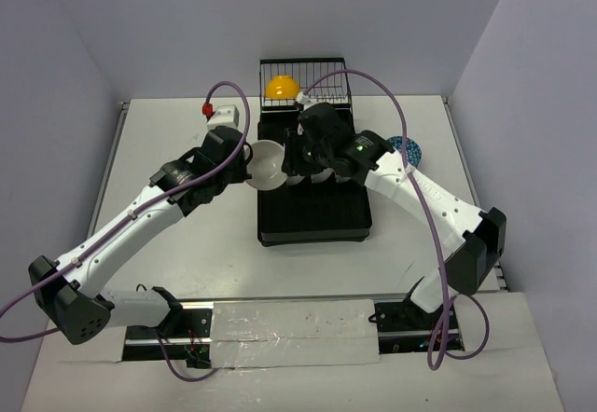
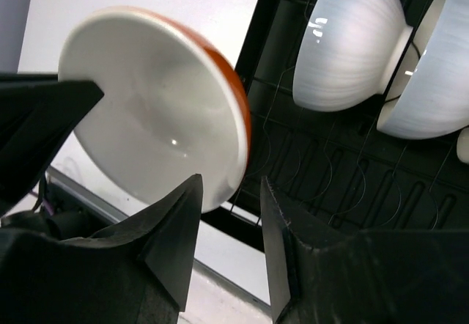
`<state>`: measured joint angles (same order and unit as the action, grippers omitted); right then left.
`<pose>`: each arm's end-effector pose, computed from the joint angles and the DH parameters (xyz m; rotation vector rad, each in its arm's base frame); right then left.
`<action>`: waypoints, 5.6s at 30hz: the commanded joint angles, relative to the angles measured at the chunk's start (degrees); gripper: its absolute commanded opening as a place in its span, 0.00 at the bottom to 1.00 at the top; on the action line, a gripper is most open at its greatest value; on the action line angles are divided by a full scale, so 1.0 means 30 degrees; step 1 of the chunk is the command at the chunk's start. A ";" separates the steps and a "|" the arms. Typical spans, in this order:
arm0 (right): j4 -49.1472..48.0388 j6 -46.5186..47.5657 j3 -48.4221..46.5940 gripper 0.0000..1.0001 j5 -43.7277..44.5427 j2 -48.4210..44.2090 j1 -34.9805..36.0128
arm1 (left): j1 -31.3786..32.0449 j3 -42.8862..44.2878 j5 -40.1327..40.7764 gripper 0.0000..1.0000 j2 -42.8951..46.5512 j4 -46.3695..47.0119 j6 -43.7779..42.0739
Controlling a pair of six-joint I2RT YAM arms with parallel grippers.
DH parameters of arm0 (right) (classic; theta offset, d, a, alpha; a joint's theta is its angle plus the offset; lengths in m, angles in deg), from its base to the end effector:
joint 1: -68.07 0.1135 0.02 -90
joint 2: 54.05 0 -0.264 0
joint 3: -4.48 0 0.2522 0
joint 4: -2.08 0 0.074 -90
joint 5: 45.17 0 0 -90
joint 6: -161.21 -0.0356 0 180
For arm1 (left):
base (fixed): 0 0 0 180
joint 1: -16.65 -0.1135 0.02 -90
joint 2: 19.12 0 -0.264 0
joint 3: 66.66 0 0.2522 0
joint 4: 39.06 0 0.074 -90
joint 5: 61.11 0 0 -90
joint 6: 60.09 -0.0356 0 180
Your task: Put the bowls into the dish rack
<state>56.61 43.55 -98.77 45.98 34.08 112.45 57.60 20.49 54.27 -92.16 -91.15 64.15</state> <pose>0.2432 0.2370 0.3736 -0.3293 2.3175 0.6315 0.2149 -0.1663 0.3622 -0.1104 2.1689 -0.2575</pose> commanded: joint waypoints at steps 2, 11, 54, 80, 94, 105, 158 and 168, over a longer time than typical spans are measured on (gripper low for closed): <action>0.0090 -0.0330 -0.1544 0.42 0.1081 0.0503 0.0089 | 0.0120 0.1085 0.0561 0.00 0.0087 0.0588 -0.0338; -0.0144 -0.1004 -0.1633 0.32 0.1785 0.1030 0.0089 | 0.0120 0.1261 0.0122 0.00 0.0029 0.0764 -0.0515; -2.9083 3.0192 -0.4821 0.00 1.3387 1.0689 -0.4539 | -1.2709 -0.9108 -1.1977 0.99 0.2431 0.5712 -0.2358; -3.7350 3.4298 0.1908 0.02 1.0926 1.3248 -0.5360 | -1.2771 -1.0751 -1.0777 0.99 0.1845 0.7033 -0.2770; -3.7764 3.3801 0.3462 0.16 1.0342 1.1843 -0.5097 | -1.2800 -1.0604 -1.0250 0.99 0.1962 0.6916 -0.2741; -3.6942 3.3683 0.4050 0.25 1.0135 1.1666 -0.4862 | -1.2859 -1.0575 -0.9722 0.99 0.2285 0.6799 -0.2829; -0.4044 -0.3312 0.7771 0.86 0.4251 -0.4249 -1.5697 | -1.3562 -1.0575 -1.0542 0.99 0.2343 0.7121 -0.2595; -0.4068 -0.4725 0.6746 0.67 0.3920 -0.0087 -1.7576 | -1.3562 -1.0604 -1.0455 0.99 0.2782 0.6946 -0.2653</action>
<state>44.11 32.56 -75.30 56.97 31.90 60.89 17.21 -11.86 23.76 -85.36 -71.94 56.54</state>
